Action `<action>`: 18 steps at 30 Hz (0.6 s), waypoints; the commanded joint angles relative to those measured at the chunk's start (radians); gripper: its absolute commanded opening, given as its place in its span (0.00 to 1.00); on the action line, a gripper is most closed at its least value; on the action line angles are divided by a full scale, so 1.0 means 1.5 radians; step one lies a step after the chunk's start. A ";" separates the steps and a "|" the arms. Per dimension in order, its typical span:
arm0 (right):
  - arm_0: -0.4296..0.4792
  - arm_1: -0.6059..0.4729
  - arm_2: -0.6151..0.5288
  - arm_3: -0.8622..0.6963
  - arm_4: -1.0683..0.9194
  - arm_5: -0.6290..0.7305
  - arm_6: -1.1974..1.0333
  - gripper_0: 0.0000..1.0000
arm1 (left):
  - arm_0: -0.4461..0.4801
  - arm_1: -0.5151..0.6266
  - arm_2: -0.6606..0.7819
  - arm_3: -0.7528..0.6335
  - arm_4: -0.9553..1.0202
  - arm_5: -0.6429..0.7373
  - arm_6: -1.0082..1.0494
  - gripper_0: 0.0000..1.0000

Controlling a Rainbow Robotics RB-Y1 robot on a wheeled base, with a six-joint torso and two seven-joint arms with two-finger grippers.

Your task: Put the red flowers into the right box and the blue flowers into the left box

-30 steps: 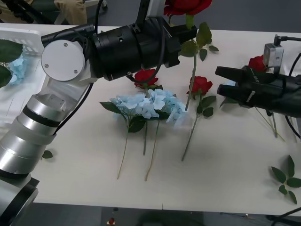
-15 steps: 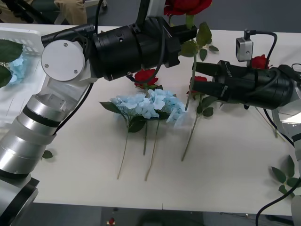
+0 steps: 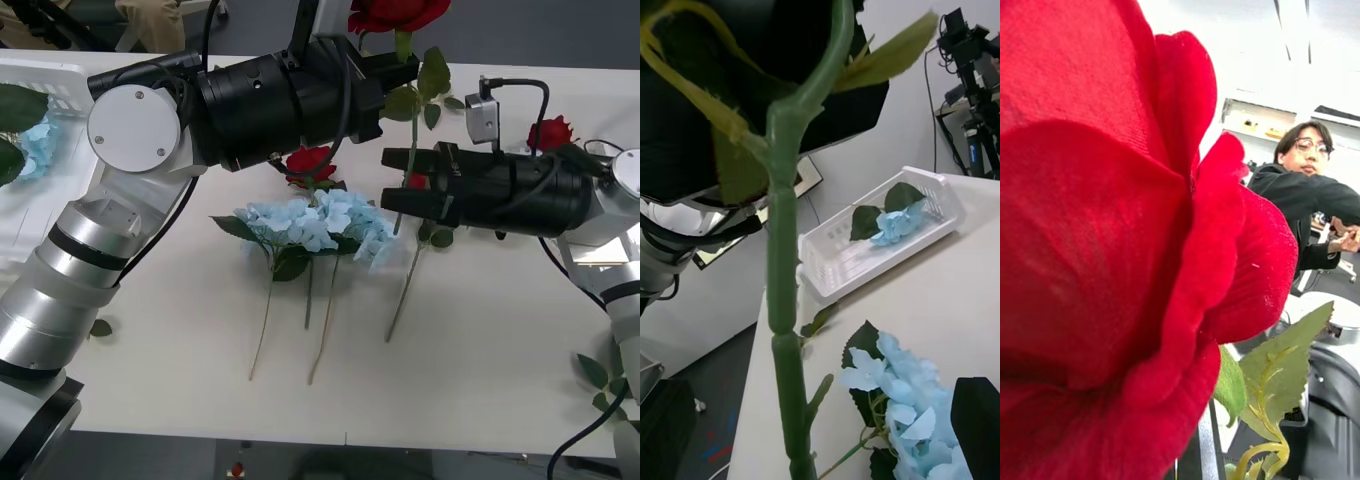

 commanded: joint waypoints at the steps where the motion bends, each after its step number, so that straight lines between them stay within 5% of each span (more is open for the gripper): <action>1: -0.015 0.028 0.017 -0.023 0.004 -0.014 0.002 1.00 | -0.024 0.002 -0.003 -0.019 0.002 -0.004 -0.042 0.00; 14: -0.015 0.046 0.024 -0.023 0.039 -0.024 0.002 0.99 | -0.024 0.002 -0.003 -0.019 0.002 -0.004 -0.042 0.00; 17: -0.015 0.046 0.023 -0.023 0.040 -0.024 0.002 0.75 | -0.024 0.002 -0.003 -0.019 0.002 -0.004 -0.042 0.00; 18: -0.015 0.046 0.023 -0.023 0.040 -0.024 0.002 0.60 | -0.024 0.002 -0.003 -0.019 0.002 -0.004 -0.042 0.00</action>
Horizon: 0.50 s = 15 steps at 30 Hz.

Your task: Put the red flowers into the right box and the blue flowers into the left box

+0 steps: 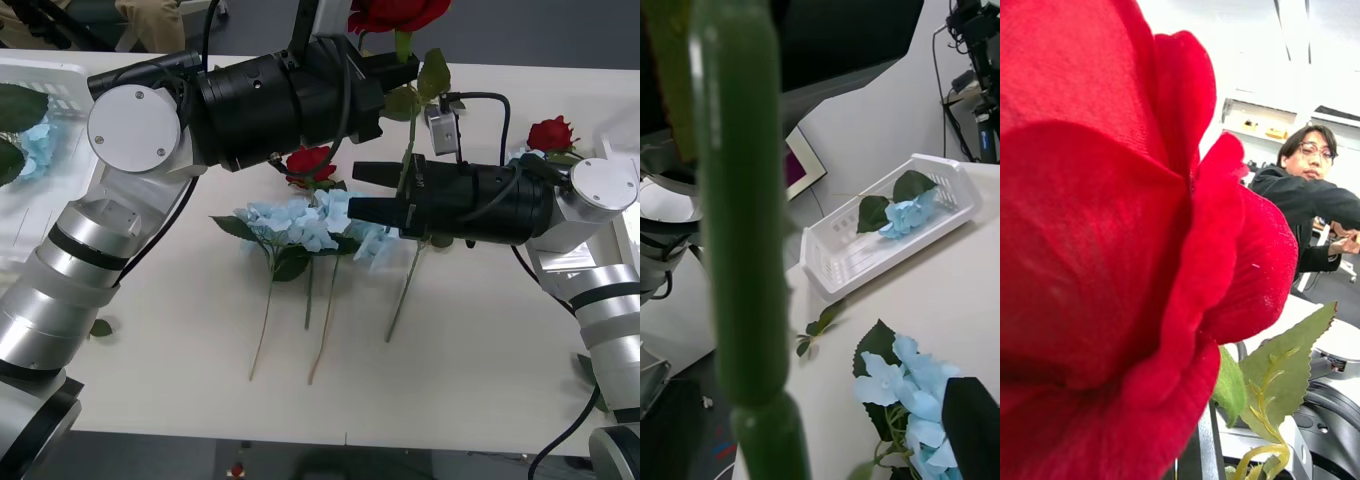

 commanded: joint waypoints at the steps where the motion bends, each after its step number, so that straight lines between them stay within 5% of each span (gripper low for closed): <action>1: -0.015 0.004 -0.004 -0.023 0.003 -0.001 0.002 0.53 | -0.024 0.002 -0.003 -0.019 0.002 -0.004 -0.042 0.00; 3: -0.015 0.004 -0.004 -0.023 0.005 -0.002 0.002 0.27 | -0.024 0.002 -0.003 -0.019 0.002 -0.004 -0.042 0.00; 6: -0.015 0.004 -0.004 -0.023 0.005 -0.008 0.002 0.03 | -0.024 0.002 -0.003 -0.019 0.002 -0.004 -0.042 0.00; 15: -0.015 0.004 -0.007 -0.023 0.005 -0.012 0.002 0.00 | -0.024 0.002 -0.003 -0.019 0.002 -0.004 -0.042 0.00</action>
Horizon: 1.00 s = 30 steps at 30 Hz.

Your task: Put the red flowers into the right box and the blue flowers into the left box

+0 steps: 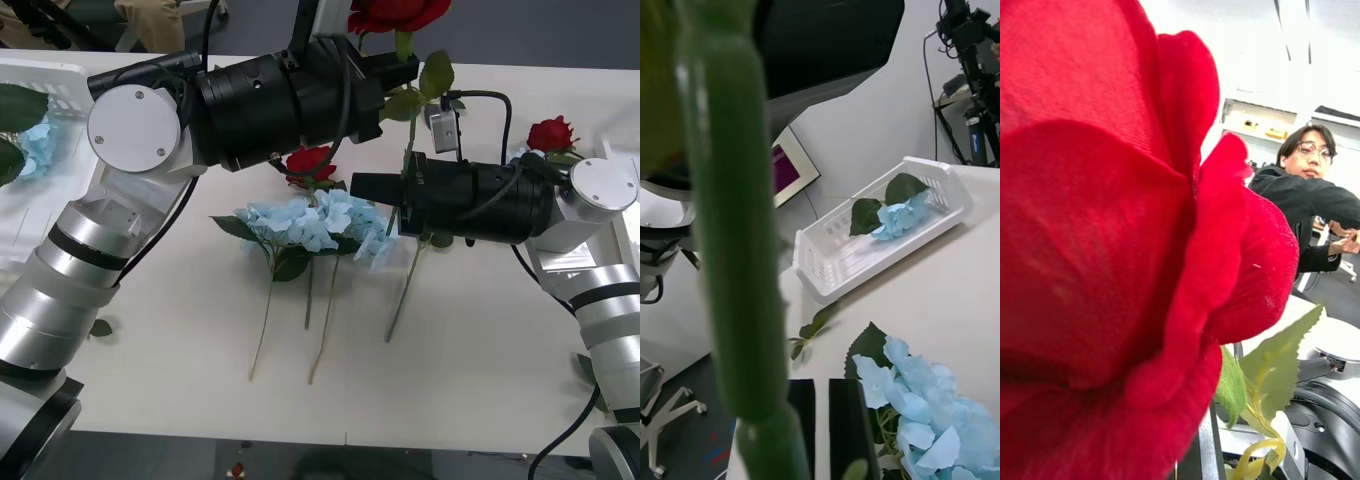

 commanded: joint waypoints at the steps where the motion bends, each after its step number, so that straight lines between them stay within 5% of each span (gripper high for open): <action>1: -0.015 0.004 -0.007 -0.023 0.003 0.001 0.002 0.00 | -0.024 0.002 -0.003 -0.019 0.002 -0.004 -0.042 0.00; 5: -0.015 0.004 -0.010 -0.023 0.003 0.001 0.002 0.00 | -0.024 0.002 -0.003 -0.019 0.002 -0.004 -0.042 0.01; 7: -0.015 0.004 -0.012 -0.024 0.003 0.001 0.002 0.00 | -0.024 0.002 -0.003 -0.019 0.002 -0.004 -0.042 0.31; 8: -0.015 0.004 -0.013 -0.023 0.004 0.001 0.002 0.00 | -0.024 0.002 -0.003 -0.019 0.002 -0.004 -0.042 0.67; 9: -0.015 0.004 -0.013 -0.024 0.004 0.001 0.002 0.00 | -0.024 0.002 -0.003 -0.019 0.002 -0.004 -0.042 0.87; 11: -0.015 0.004 -0.015 -0.023 0.004 0.001 0.002 0.00 | -0.024 0.002 -0.003 -0.019 0.002 -0.004 -0.042 1.00; 30: -0.015 -0.006 -0.062 -0.024 0.064 0.036 0.002 0.00 | -0.024 0.002 -0.003 -0.019 0.002 -0.004 -0.042 1.00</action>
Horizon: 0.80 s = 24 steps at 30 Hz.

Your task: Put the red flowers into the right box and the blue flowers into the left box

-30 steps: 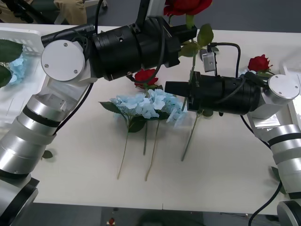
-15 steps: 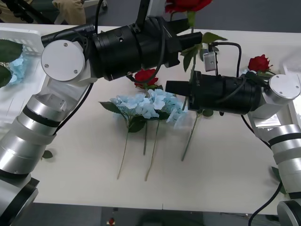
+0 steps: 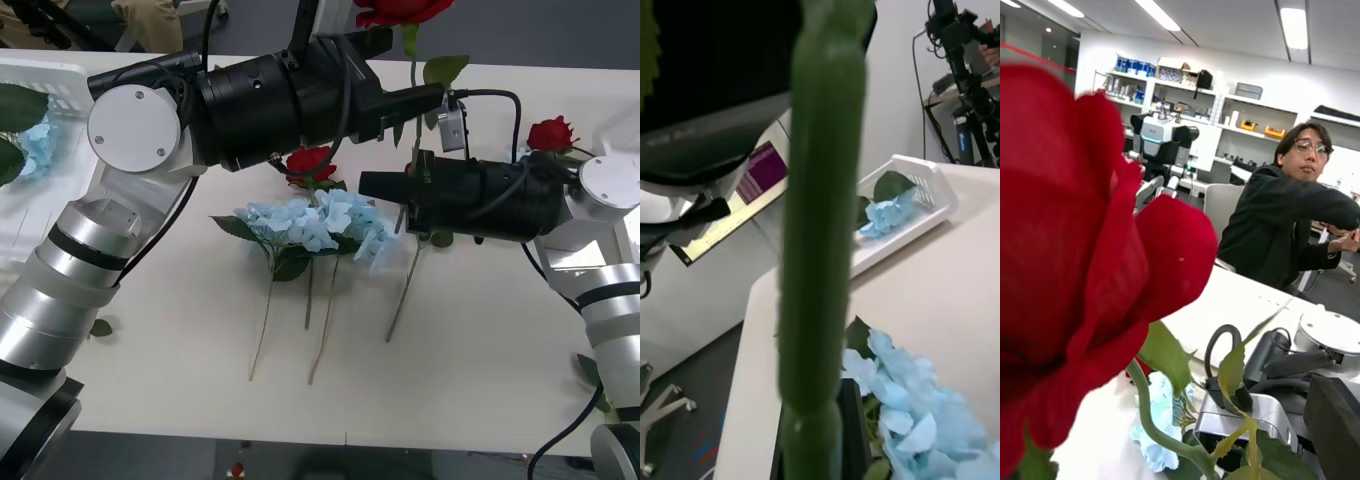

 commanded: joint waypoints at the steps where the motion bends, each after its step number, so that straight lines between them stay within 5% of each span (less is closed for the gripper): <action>1: -0.015 -0.007 -0.041 -0.023 0.045 0.030 0.002 0.00 | -0.024 0.002 -0.003 -0.019 0.002 -0.004 -0.042 1.00; 11: -0.015 -0.040 -0.156 -0.027 0.218 0.110 -0.032 0.00 | -0.024 0.002 -0.003 -0.019 0.002 -0.004 -0.042 1.00; 18: -0.015 -0.085 -0.261 -0.055 0.382 0.198 -0.202 0.00 | 0.013 -0.007 -0.002 -0.017 0.006 -0.006 -0.043 1.00; 24: -0.015 -0.143 -0.263 -0.120 0.519 0.219 -0.398 0.00 | 0.047 0.010 0.025 -0.047 0.046 0.003 -0.040 1.00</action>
